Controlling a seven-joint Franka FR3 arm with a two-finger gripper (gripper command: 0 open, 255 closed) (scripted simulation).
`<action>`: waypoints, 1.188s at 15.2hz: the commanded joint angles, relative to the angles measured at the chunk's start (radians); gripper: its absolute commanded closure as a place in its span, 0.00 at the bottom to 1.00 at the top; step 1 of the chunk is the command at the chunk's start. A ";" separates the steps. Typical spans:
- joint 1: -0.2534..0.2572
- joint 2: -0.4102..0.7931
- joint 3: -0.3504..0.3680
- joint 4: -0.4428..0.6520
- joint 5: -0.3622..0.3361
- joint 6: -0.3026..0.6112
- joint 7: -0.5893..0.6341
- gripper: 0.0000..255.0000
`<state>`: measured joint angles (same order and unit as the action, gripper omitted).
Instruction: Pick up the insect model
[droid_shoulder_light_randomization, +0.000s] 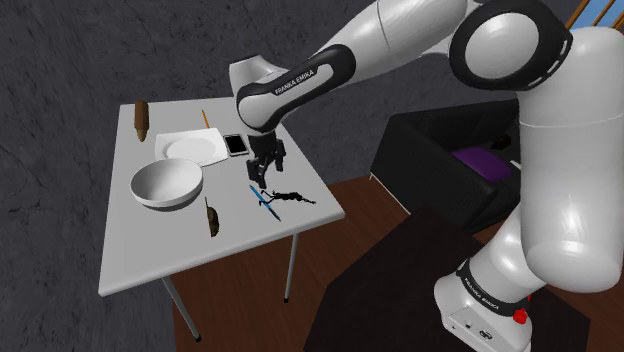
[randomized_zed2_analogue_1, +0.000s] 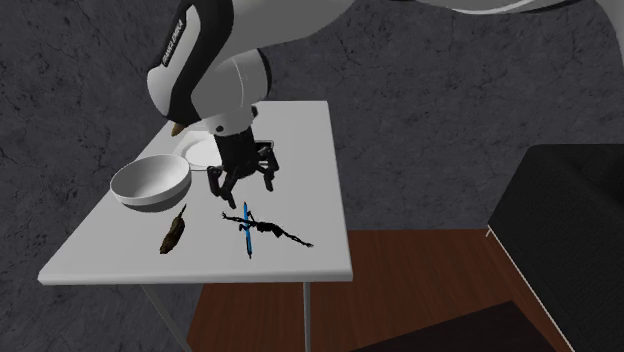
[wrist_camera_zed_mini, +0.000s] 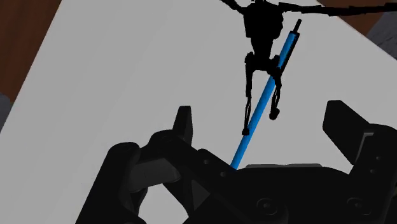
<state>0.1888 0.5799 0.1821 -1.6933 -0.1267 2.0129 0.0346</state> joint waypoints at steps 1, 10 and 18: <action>0.018 0.078 -0.002 0.065 -0.015 -0.015 -0.002 0.00; 0.033 0.189 -0.012 0.109 -0.032 0.037 0.003 0.00; 0.031 0.184 -0.012 0.100 -0.032 0.041 0.001 1.00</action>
<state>0.2246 0.7599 0.1775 -1.5883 -0.1550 2.0540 0.0360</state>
